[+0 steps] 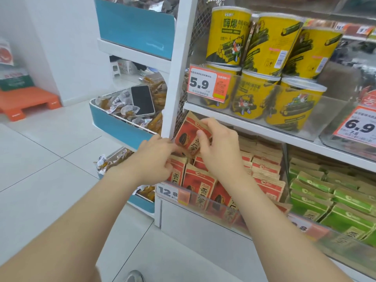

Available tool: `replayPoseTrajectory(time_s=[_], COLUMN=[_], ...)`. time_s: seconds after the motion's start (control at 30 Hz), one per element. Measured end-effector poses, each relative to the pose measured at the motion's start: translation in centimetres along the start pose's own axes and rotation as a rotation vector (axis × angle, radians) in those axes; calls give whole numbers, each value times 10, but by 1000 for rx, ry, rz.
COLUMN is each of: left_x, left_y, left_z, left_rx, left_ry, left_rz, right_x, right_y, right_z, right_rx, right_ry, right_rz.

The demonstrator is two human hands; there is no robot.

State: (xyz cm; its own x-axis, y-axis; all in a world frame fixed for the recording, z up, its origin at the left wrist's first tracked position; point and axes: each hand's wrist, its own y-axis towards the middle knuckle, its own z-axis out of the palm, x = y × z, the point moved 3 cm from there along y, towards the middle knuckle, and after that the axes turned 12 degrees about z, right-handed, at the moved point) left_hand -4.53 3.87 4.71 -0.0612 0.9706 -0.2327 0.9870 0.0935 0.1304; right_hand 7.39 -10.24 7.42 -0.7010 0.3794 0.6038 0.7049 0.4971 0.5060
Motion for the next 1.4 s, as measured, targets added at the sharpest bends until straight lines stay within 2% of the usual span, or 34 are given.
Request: replayPoseTrajectory(time_s=[0.23, 0.3, 0.53, 0.6, 0.77, 1.0, 1.07, 1.17, 1.23, 1.3, 1.4], left_x=[11, 10, 18, 20, 19, 5, 2, 5, 6, 5, 2], left_y=[21, 25, 27, 25, 18, 14, 16, 19, 20, 20, 19], left_z=[15, 19, 12, 9, -3, 1, 6, 15, 15, 14, 14], left_rx=[-28, -29, -148, -164, -226, -179, -96, 53, 89, 100, 102], left_ry=[212, 244, 297, 306, 306, 89, 66, 77, 108, 125, 144], left_rz=[-8, -13, 4, -2, 27, 17, 21, -10, -21, -19, -34], right_x=[0, -1, -12, -9, -2, -13, -13, -13, -13, -14, -19], right_y=[12, 19, 26, 23, 28, 23, 24, 29, 33, 36, 39], right_z=[29, 35, 44, 44, 40, 50, 52, 50, 45, 45, 51], right_rx=[264, 295, 558, 573, 437, 650, 601, 297, 126, 112, 232], right_ry=[-300, -401, -403, -380, -326, -405, -377, -182, -181, -307, -416], right_rz=[111, 139, 360, 363, 371, 462, 436, 414, 361, 302, 357])
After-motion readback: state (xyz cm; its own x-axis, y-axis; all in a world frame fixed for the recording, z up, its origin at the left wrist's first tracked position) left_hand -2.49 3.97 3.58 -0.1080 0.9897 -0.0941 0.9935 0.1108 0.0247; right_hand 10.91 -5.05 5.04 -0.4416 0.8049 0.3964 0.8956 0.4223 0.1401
